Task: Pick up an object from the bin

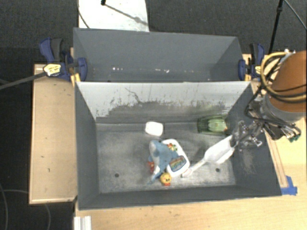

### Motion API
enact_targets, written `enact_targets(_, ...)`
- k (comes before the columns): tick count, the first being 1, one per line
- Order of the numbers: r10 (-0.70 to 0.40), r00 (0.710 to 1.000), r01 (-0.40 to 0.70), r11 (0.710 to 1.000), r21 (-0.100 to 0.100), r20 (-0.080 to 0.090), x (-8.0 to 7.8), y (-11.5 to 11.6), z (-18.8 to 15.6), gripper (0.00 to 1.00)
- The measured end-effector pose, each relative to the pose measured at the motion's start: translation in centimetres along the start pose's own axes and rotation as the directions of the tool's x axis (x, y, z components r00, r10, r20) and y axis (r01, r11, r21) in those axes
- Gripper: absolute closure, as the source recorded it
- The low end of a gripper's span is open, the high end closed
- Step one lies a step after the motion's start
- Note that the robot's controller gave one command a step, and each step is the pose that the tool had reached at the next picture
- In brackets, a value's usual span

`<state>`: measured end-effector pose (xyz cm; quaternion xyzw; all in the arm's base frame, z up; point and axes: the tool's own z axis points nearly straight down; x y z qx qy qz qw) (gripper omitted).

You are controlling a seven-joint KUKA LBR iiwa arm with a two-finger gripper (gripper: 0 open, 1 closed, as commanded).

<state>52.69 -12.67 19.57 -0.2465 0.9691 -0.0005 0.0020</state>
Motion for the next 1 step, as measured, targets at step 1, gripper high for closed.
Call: enact_targets(1,0.005,1.0,-0.005,1.0,-0.001,-0.001,0.3,0.23,-1.81,1.0)
